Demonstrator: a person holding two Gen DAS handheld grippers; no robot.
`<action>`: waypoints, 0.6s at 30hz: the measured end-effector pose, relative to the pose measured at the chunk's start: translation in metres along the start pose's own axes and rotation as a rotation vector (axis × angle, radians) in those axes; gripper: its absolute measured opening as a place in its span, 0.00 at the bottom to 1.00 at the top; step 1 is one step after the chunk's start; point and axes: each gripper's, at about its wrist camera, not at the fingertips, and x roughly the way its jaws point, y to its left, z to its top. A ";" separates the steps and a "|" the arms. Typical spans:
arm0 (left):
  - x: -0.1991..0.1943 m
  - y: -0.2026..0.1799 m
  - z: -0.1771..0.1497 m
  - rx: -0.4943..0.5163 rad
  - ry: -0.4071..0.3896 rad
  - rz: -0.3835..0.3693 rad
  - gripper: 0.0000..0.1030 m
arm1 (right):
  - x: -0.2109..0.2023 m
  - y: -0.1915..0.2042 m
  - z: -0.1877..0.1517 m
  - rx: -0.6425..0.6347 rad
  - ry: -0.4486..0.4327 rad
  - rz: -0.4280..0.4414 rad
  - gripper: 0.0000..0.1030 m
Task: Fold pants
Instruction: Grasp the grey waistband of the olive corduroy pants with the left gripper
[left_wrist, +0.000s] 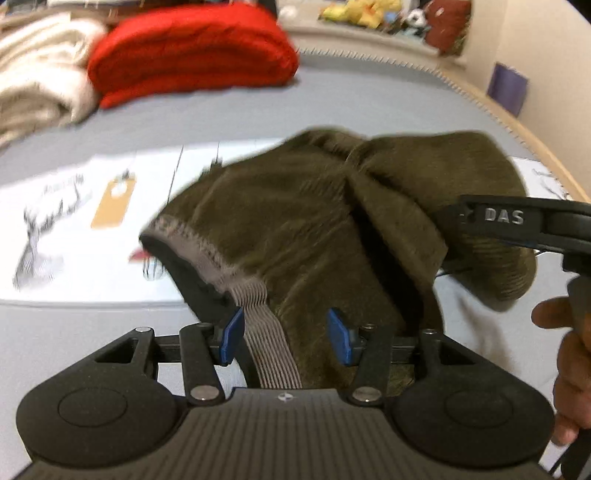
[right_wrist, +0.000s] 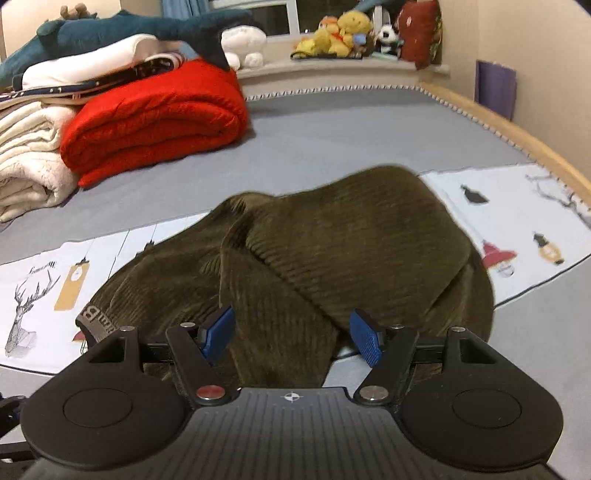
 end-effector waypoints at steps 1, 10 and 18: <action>0.003 0.001 0.002 -0.015 0.007 -0.008 0.54 | 0.003 0.004 0.000 -0.005 0.012 -0.006 0.69; 0.008 0.001 0.008 -0.044 0.009 -0.025 0.57 | 0.010 0.007 -0.001 -0.077 0.029 -0.037 0.68; 0.009 0.000 0.012 -0.036 0.006 -0.019 0.57 | 0.014 0.006 -0.004 -0.079 0.024 -0.032 0.68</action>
